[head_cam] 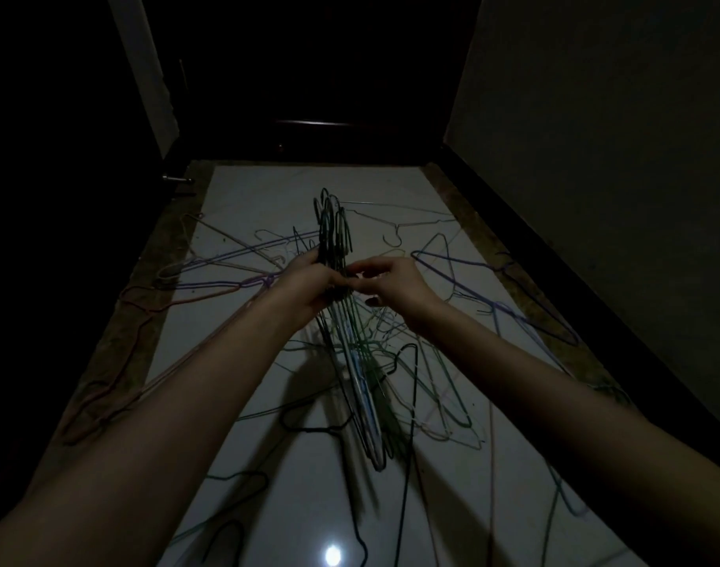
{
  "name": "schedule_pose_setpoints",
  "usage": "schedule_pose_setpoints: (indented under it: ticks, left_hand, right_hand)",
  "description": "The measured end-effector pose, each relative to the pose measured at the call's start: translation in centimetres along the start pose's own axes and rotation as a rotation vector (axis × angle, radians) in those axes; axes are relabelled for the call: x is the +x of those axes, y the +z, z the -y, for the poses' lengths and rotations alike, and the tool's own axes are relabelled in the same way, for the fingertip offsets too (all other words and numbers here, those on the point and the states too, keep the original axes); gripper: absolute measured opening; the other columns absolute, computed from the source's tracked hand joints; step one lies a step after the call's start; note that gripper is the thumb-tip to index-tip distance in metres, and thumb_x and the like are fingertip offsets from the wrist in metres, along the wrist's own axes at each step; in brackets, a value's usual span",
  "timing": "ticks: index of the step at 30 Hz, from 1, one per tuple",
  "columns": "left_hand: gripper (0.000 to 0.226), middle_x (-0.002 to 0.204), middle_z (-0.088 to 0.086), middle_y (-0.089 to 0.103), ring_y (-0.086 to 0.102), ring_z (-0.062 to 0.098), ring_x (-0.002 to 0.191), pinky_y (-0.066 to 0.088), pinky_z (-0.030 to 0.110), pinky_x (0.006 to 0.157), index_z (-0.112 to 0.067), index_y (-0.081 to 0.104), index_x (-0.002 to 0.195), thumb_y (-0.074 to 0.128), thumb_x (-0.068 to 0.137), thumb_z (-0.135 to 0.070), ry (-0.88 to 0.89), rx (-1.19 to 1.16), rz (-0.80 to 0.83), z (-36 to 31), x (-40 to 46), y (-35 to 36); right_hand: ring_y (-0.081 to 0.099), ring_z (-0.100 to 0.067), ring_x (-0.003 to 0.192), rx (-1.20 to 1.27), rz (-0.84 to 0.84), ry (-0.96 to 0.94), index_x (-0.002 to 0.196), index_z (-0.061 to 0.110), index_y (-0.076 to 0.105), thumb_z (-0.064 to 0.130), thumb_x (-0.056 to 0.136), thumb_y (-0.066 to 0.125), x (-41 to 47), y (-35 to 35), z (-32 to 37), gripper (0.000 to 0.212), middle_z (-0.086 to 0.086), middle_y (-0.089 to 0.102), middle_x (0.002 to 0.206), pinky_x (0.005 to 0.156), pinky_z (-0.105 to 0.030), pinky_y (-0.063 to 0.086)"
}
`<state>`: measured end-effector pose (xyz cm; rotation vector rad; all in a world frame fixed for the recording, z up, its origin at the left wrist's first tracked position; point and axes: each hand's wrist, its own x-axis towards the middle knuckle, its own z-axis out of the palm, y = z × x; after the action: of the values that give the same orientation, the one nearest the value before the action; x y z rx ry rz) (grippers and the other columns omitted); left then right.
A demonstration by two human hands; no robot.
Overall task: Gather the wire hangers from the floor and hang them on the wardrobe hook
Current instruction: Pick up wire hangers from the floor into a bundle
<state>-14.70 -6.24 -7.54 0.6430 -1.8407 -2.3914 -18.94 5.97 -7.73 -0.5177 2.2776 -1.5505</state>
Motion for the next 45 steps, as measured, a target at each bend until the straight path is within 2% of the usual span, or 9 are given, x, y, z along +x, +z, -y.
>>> schedule_pose_setpoints:
  ticks: [4, 9, 14, 19, 24, 28, 37, 42, 45]
  left_hand:
    - [0.049, 0.106, 0.014, 0.061, 0.06, 0.022, 0.091, 0.051, 0.026, 0.066, -0.004, 0.051, 0.125, 0.046, 0.083, 0.02, -0.005, -0.01, -0.01, 0.1, 0.2, -0.4]
    - [0.047, 0.093, 0.012, 0.062, 0.062, 0.018, 0.083, 0.054, 0.024, 0.063, 0.002, 0.047, 0.128, 0.044, 0.085, 0.021, -0.035, -0.033, -0.049, 0.2, 0.7, -1.6]
    - [0.047, 0.092, 0.011, 0.061, 0.061, 0.019, 0.084, 0.052, 0.026, 0.068, 0.003, 0.048, 0.127, 0.047, 0.084, 0.021, -0.042, -0.014, -0.062, 0.2, 0.7, -3.0]
    - [0.052, 0.092, 0.011, 0.062, 0.061, 0.018, 0.086, 0.052, 0.027, 0.073, -0.001, 0.047, 0.131, 0.048, 0.083, 0.02, -0.087, 0.025, -0.042, 0.8, 0.5, -4.7]
    - [0.042, 0.095, 0.012, 0.062, 0.062, 0.019, 0.086, 0.053, 0.027, 0.074, -0.004, 0.055, 0.119, 0.047, 0.084, 0.019, -0.109, 0.063, -0.033, 1.6, 0.7, -6.0]
    - [0.037, 0.096, 0.013, 0.062, 0.063, 0.019, 0.086, 0.053, 0.026, 0.072, -0.005, 0.057, 0.111, 0.048, 0.084, 0.019, -0.118, 0.054, -0.034, 2.1, 1.1, -6.4]
    - [0.037, 0.088, 0.012, 0.059, 0.06, 0.019, 0.079, 0.054, 0.02, 0.059, -0.005, 0.054, 0.109, 0.041, 0.085, 0.02, -0.118, 0.002, -0.031, 2.5, 1.3, -5.9]
    - [0.037, 0.091, 0.011, 0.06, 0.061, 0.017, 0.08, 0.054, 0.02, 0.061, -0.007, 0.055, 0.11, 0.045, 0.086, 0.019, -0.124, 0.034, -0.03, 2.1, 0.9, -5.4]
    - [0.036, 0.093, 0.011, 0.061, 0.061, 0.017, 0.081, 0.055, 0.02, 0.06, -0.006, 0.055, 0.11, 0.046, 0.085, 0.019, -0.122, 0.03, -0.022, 1.7, 0.8, -4.9]
  right_hand:
    - [0.054, -0.008, 0.074, 0.008, -0.003, -0.018, 0.107, 0.006, 0.063, 0.006, 0.087, 0.062, -0.1, 0.0, -0.3, 0.02, 0.001, 0.054, 0.086, 0.058, -0.018, 0.046]
    - [0.053, -0.01, 0.065, -0.015, 0.0, 0.078, 0.108, -0.002, 0.058, -0.002, 0.087, 0.058, 0.0, -0.2, -2.9, 0.021, 0.0, 0.053, 0.076, 0.055, -0.018, 0.046]
    - [0.056, -0.018, 0.072, -0.108, 0.011, 0.259, 0.105, -0.002, 0.061, -0.003, 0.086, 0.059, -0.6, -0.1, -8.8, 0.02, -0.01, 0.058, 0.086, 0.063, -0.027, 0.049]
    - [0.058, -0.018, 0.079, -0.289, 0.093, 0.349, 0.106, -0.004, 0.064, 0.0, 0.083, 0.065, -1.9, -0.1, -13.3, 0.024, -0.01, 0.059, 0.092, 0.062, -0.019, 0.047]
    - [0.052, -0.023, 0.119, -0.458, -0.034, 0.352, 0.125, 0.003, 0.055, 0.01, 0.082, 0.069, -1.3, -1.1, -16.0, 0.045, -0.013, 0.056, 0.129, 0.092, -0.026, 0.039]
    - [0.046, -0.027, 0.126, -0.456, -0.032, 0.422, 0.138, 0.003, 0.04, 0.013, 0.083, 0.069, -1.0, -1.1, -17.6, 0.063, -0.015, 0.046, 0.14, 0.1, -0.031, 0.038]
    - [0.055, -0.027, 0.114, -0.445, -0.023, 0.271, 0.117, 0.006, 0.061, 0.033, 0.095, 0.051, -1.2, -0.9, -17.5, 0.037, -0.012, 0.06, 0.124, 0.083, -0.025, 0.037]
    - [0.058, -0.031, 0.11, -0.484, 0.061, 0.287, 0.116, 0.006, 0.06, 0.011, 0.095, 0.048, -1.3, -1.6, -17.1, 0.025, -0.017, 0.06, 0.121, 0.089, -0.034, 0.045]
    - [0.063, -0.027, 0.078, -0.375, 0.113, 0.416, 0.099, -0.002, 0.061, -0.006, 0.09, 0.047, -1.8, -2.0, -16.8, 0.017, -0.016, 0.062, 0.087, 0.066, -0.027, 0.054]
